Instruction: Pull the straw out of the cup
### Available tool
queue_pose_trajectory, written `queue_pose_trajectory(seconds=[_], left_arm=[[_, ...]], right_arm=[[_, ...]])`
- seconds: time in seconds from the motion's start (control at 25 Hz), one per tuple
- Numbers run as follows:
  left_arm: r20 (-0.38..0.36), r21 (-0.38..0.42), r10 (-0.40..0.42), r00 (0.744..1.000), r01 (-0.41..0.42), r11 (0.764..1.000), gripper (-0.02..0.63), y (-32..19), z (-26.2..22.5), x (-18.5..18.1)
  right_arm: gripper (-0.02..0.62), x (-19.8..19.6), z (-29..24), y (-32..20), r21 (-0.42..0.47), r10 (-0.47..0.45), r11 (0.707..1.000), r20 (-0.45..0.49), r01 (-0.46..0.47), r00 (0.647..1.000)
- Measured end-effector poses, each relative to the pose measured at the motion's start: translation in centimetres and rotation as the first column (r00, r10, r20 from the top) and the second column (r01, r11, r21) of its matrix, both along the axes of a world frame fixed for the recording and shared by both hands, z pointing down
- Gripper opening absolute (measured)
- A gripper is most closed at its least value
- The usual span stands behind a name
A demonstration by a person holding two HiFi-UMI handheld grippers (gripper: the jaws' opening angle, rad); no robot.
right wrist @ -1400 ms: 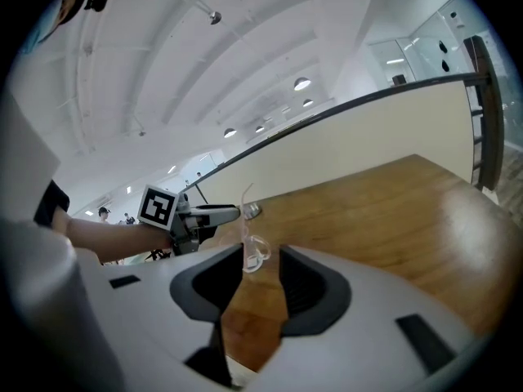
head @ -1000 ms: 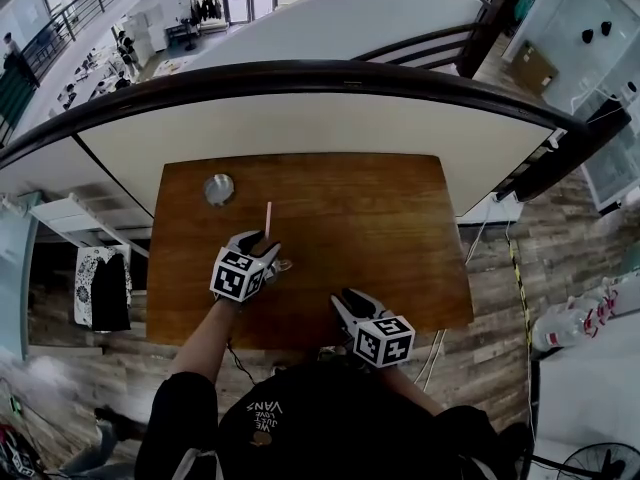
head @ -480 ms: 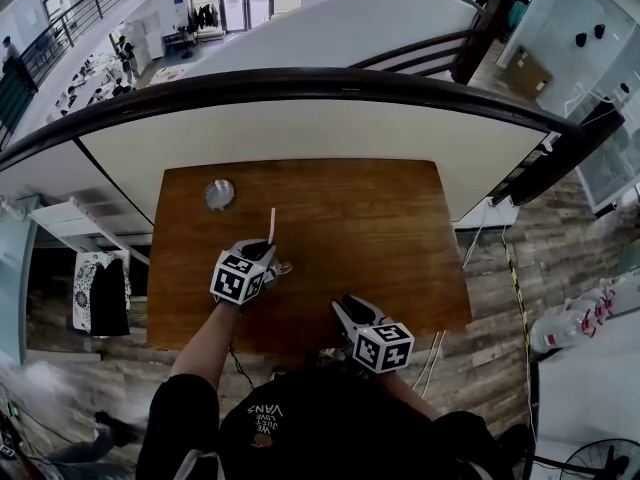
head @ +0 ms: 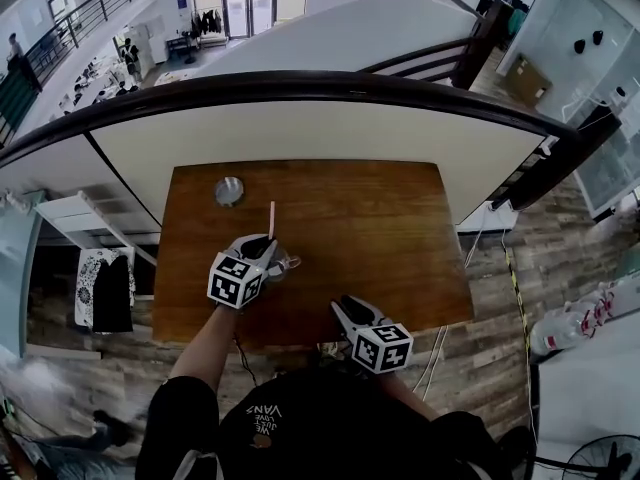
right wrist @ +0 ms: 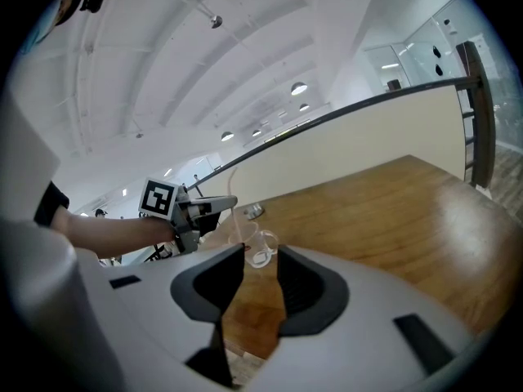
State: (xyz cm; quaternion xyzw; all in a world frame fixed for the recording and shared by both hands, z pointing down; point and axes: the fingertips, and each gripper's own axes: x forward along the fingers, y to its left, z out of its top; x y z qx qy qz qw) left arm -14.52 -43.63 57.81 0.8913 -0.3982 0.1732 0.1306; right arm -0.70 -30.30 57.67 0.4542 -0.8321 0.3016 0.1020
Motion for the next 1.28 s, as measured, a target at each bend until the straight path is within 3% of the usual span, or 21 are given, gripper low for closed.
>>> queue_pose_trajectory(seconds=[0.56,0.96,1.28], left_arm=[[-0.121,0.164,0.035,0.992,-0.015,0.986,0.037,5.3,-7.1,-2.3],[-0.141,0.169,0.018,0.99,0.007,0.986,0.037,10.1,-7.4,-5.5],[-0.156,0.144,-0.053,0.986,0.076,0.987,0.037,14.0,-6.5,-8.1]], right_arm=[[0.127,-2.8,-0.6,5.1,0.023,0.035,0.999,-0.011,-0.035,0.999],[0.127,-3.8,-0.7,7.8,0.033,0.068,0.997,-0.011,-0.068,0.998],[0.127,-4.0,-1.3,8.2,0.051,0.049,0.998,-0.011,-0.049,0.999]])
